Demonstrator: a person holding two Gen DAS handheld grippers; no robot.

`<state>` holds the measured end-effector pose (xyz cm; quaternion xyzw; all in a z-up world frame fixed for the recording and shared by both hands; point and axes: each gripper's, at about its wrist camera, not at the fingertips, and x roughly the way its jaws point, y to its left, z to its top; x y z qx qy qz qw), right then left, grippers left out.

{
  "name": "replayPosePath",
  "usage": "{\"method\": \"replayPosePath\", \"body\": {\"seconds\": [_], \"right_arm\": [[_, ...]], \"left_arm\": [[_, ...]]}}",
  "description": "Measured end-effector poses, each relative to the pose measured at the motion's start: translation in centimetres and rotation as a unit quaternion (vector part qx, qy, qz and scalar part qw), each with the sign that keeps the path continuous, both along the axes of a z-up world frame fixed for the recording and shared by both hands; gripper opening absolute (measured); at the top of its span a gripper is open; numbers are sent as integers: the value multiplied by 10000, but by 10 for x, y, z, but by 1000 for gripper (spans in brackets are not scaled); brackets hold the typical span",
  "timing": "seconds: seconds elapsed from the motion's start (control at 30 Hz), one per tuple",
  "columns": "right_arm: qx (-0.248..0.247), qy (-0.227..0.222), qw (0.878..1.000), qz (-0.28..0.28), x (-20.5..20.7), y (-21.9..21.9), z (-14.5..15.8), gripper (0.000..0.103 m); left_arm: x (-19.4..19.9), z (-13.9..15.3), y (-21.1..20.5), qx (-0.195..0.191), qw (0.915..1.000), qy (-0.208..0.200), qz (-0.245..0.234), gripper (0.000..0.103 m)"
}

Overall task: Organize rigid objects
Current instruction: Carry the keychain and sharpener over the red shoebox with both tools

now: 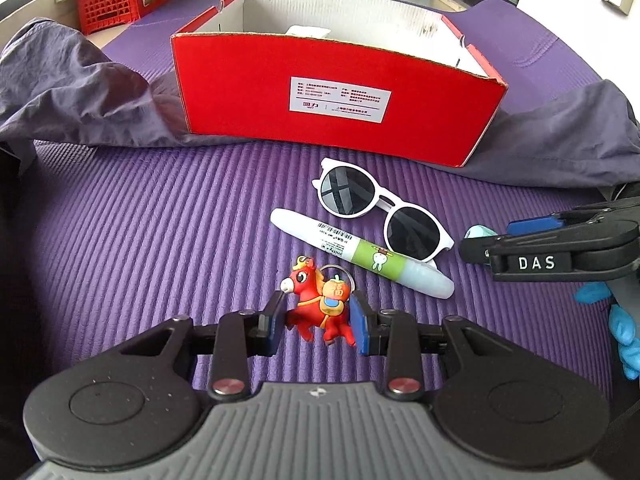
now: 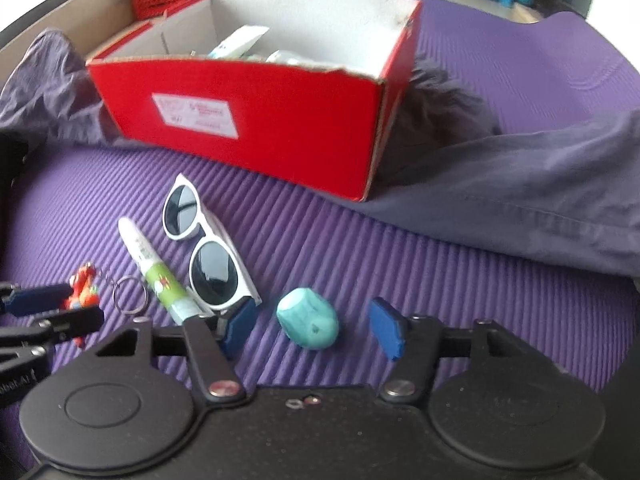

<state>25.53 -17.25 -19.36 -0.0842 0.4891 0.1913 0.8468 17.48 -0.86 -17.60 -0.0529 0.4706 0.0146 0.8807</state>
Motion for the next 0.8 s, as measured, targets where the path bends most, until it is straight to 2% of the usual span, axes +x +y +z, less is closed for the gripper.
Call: {"method": "replayPosePath", "body": {"seconds": [0.13,0.2,0.4,0.53,0.8], "right_arm": [[-134,120,9996,210,4,0,-9,46],[-152,71,9995,275,3,1,-10,44],[-220,-95,9994,267,-5,1,-8,31],[-142,-144,9997,160,-11,-1,-3,31],[137,-354,9993,74,-29,-7,33,31]], "left_arm": [[1,-2,0,-19,10000,25,-18,33],[1,-2,0,-20,10000,24,-28,33],[1,-3,0,-54,10000,25,-25,33],[0,3,2,-110,9999,-35,5,33],[-3,28,9,-200,9995,-235,10,33]]}}
